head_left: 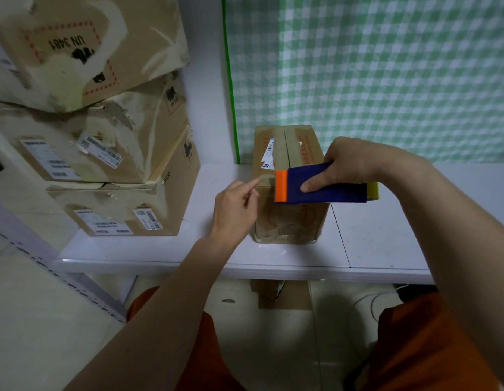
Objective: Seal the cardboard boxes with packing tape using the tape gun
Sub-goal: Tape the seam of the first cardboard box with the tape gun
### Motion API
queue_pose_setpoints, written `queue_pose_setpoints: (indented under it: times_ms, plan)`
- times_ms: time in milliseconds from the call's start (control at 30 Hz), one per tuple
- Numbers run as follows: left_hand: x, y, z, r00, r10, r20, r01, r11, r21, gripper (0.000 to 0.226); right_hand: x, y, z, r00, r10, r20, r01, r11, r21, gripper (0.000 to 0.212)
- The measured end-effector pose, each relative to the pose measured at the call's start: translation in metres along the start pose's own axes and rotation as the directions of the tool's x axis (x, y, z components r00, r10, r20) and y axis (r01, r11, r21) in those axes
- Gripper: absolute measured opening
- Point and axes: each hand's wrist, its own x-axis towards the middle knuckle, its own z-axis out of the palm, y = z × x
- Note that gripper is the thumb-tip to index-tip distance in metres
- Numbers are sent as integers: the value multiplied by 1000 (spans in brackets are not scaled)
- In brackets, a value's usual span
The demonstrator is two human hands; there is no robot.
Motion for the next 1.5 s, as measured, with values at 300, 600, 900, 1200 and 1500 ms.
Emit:
queue_pose_setpoints:
  times_ms: [300, 600, 900, 1200, 1500]
  plan:
    - [25, -1, -6, 996, 76, -39, -66, 973, 223, 13, 0, 3, 0, 1000, -7, -10, 7, 1000, -17, 37]
    - [20, -7, 18, 977, 214, 12, -214, 969, 125, 24, 2, 5, 2, 997, 22, -75, -29, 995, -97, 53]
    - [16, -17, 20, 967, 249, -54, -241, 963, 125, 27, -7, 33, -11, 992, 120, -42, -123, 988, -91, 59]
    - [24, 0, 29, 950, 303, -70, -281, 932, 228, 14, -2, 44, -10, 992, 105, -67, -111, 989, -98, 60]
    - [20, 9, 65, 949, 304, -82, -294, 949, 117, 17, 2, 55, -9, 995, 73, -71, -79, 994, -75, 57]
